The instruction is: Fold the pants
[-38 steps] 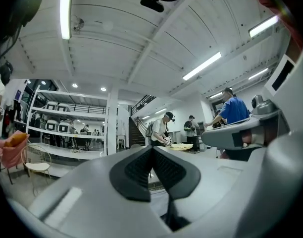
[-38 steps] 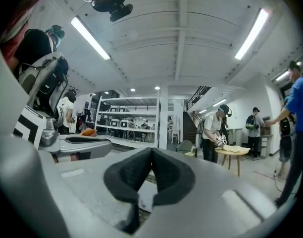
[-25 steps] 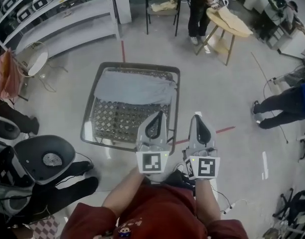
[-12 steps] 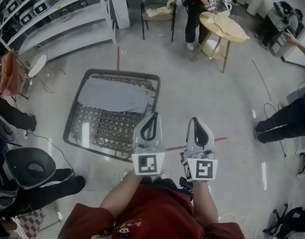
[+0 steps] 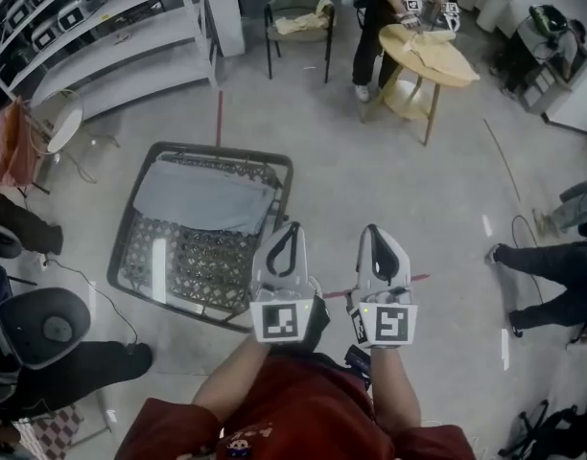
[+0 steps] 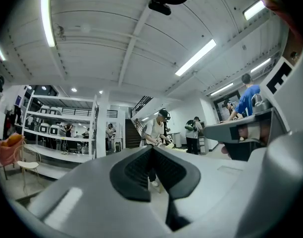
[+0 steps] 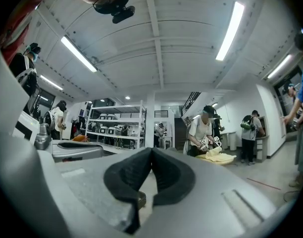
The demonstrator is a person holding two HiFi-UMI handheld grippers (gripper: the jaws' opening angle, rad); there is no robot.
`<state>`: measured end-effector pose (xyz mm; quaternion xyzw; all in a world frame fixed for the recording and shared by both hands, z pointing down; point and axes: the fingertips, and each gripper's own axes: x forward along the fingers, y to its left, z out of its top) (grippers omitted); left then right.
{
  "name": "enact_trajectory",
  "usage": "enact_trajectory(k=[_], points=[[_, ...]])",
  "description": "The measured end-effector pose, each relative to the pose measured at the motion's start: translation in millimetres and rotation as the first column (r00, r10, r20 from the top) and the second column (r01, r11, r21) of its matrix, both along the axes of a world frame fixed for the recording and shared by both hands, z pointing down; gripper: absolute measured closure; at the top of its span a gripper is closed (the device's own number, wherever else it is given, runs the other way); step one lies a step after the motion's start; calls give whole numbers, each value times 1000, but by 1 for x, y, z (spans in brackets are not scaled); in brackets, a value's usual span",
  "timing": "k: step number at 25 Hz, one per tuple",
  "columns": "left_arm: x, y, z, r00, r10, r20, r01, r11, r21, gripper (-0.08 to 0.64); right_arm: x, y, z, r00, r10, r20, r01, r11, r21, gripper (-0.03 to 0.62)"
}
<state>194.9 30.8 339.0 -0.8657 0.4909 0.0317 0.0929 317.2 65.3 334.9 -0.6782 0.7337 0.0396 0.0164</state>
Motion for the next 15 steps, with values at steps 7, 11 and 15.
enact_trajectory(k=[7,11,15], points=[[46,-60,4,1000,12,9,-12,1000,16,554,36,-61,5,997,-14,-80,14,1000,-10,591],[62,-107,8,999,-23,30,23,1000,2,554,56,-113,7,995,-68,-77,66,997,-32,591],[64,-150,12,996,-86,28,86,996,-5,554,56,-165,12,981,-148,-123,142,988,-56,591]])
